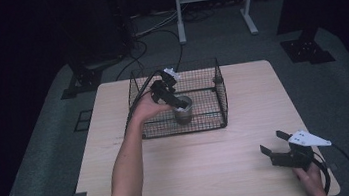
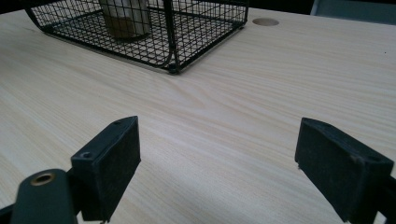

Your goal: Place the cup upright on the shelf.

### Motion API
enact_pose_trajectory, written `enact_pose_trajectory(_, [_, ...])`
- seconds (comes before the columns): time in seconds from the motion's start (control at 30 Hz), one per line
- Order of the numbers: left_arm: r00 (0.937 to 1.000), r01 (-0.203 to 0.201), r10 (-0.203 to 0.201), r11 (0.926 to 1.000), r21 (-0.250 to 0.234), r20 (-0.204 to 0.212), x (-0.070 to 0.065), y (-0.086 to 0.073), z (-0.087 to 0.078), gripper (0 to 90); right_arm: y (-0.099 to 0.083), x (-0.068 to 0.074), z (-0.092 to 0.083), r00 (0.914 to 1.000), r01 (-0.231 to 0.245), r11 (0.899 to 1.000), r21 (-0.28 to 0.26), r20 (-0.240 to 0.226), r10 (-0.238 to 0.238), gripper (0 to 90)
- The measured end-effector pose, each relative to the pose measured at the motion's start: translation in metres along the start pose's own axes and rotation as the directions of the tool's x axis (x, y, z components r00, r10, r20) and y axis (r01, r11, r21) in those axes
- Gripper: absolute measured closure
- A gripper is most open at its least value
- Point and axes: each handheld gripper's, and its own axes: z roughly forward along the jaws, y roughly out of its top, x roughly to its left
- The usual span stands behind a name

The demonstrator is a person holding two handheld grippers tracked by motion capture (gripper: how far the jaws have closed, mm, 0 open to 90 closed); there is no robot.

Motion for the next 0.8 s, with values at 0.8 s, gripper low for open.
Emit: enact_pose_trajectory(0.8, [0.9981, -0.06, 0.058, 0.9947, -0.084, -0.018, -0.039, -0.014, -0.048, 6.6, 0.0, 0.002, 0.001, 0.9997, 0.016, 1.0, 0.014, 0.018, -0.016, 13.5])
